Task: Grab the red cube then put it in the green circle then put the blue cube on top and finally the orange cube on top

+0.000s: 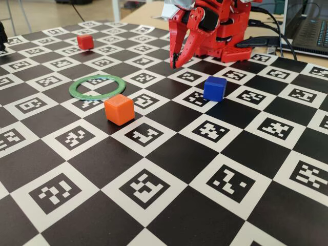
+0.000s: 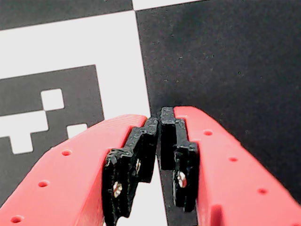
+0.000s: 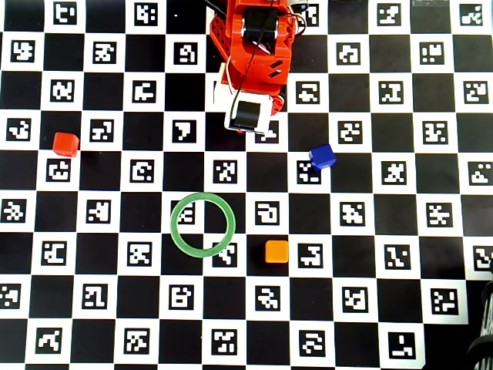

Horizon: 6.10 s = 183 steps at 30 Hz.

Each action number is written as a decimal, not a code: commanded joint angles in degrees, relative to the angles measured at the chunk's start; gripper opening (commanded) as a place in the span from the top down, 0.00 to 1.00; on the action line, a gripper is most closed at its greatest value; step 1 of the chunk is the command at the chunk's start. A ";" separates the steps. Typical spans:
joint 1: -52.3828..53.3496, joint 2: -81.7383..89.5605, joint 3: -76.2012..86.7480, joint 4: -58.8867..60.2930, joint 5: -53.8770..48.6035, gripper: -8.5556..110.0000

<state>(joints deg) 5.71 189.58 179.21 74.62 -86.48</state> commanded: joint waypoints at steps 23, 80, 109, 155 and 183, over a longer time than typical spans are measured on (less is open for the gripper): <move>-0.35 2.81 2.37 3.87 0.18 0.98; -0.44 2.81 2.37 3.87 0.09 0.98; -1.05 -25.49 -32.17 -4.22 22.85 0.98; 59.59 -132.80 -142.38 26.02 21.45 0.59; 58.62 -142.65 -137.20 15.64 23.38 0.59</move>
<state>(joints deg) 64.78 44.38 41.92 91.58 -63.11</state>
